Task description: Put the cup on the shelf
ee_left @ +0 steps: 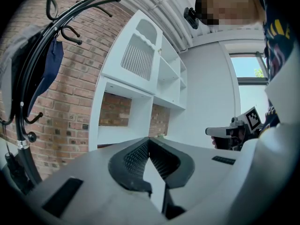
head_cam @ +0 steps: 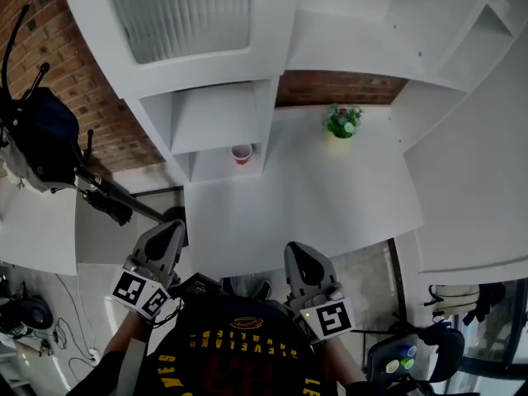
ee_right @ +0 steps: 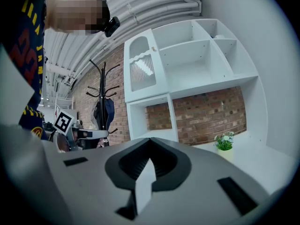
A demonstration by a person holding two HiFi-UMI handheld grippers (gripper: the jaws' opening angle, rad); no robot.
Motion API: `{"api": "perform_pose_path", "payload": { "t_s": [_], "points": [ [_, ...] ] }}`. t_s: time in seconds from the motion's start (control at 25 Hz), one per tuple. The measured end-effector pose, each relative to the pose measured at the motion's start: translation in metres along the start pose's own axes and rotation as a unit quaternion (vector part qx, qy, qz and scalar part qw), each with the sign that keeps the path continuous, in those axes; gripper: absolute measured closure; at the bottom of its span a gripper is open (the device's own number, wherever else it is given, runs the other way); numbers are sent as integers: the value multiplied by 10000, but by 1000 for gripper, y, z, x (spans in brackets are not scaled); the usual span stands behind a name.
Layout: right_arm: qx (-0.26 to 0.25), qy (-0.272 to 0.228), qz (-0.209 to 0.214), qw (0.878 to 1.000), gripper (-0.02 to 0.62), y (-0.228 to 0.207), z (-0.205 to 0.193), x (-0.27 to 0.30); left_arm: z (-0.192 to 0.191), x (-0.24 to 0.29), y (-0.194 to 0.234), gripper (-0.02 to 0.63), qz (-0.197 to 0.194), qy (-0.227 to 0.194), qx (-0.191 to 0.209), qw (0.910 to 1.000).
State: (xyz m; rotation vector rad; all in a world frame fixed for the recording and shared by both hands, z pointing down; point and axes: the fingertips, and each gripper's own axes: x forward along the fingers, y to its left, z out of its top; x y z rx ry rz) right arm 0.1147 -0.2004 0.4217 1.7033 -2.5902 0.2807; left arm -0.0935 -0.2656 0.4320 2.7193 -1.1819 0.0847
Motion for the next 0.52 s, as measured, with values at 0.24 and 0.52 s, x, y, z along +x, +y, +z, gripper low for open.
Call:
{"api": "perform_pose_path", "payload": {
  "t_s": [0.24, 0.52],
  "points": [
    [-10, -163, -125, 9998, 601, -10, 4, 3, -3, 8, 7, 604, 2, 25, 40, 10000],
    [-93, -75, -119, 9999, 601, -5, -10, 6, -19, 7, 20, 604, 30, 135, 22, 9999]
  ]
}}
